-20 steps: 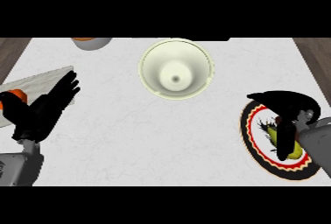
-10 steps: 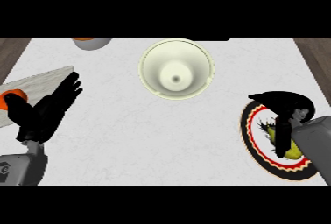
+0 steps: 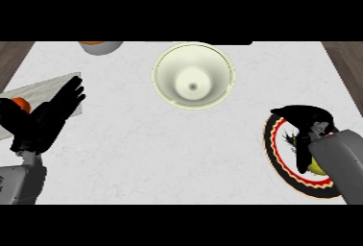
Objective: Pick the pear from the plate and place it in the bowl
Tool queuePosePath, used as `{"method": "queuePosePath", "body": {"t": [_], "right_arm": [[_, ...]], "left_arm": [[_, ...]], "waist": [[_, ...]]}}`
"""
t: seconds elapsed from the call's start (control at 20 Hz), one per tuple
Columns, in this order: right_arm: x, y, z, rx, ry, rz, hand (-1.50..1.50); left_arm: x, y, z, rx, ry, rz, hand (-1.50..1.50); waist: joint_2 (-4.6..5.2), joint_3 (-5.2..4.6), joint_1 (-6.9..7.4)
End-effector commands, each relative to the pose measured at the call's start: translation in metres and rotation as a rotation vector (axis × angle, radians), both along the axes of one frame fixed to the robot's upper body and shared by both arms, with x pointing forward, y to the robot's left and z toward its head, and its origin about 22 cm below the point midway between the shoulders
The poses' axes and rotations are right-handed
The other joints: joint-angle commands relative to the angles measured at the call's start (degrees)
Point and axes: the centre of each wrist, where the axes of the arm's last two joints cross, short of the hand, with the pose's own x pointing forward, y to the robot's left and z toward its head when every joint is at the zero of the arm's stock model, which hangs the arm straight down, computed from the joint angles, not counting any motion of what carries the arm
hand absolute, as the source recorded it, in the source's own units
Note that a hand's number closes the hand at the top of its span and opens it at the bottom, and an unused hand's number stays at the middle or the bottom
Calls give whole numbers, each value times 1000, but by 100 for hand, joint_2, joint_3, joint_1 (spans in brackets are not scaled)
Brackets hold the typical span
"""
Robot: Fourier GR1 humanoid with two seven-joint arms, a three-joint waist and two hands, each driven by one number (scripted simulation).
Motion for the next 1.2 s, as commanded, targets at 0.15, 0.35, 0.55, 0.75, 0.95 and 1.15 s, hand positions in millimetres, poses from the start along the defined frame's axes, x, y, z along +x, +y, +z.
{"method": "queuePosePath", "body": {"t": [0.15, 0.35, 0.55, 0.75, 0.95, 1.15], "right_arm": [[-14, -13, -34, -38, 46, -8, -150], [3, -9, -44, -58, 37, -7, -150], [-5, -20, -68, -63, 39, -26, -150], [9, -45, -59, -57, 65, -53, -150], [-7, -39, -67, -64, 56, -38, -150], [-7, -43, -91, -62, 80, -42, -150]], "left_arm": [[18, -2, 9, -19, -9, -11, 0], [-5, -13, -4, -25, -1, -7, 0], [0, -12, 9, 2, -13, 9, 0], [2, -15, -9, 4, -12, 4, 0], [-1, -5, -12, -20, 9, -11, 0], [19, -12, 1, 0, 2, 7, 0]], "waist": [[-3, 0, -33], [-1, 1, 14], [-1, 1, 7], [4, 1, 7], [-6, -1, -18], [6, 0, -21]]}}
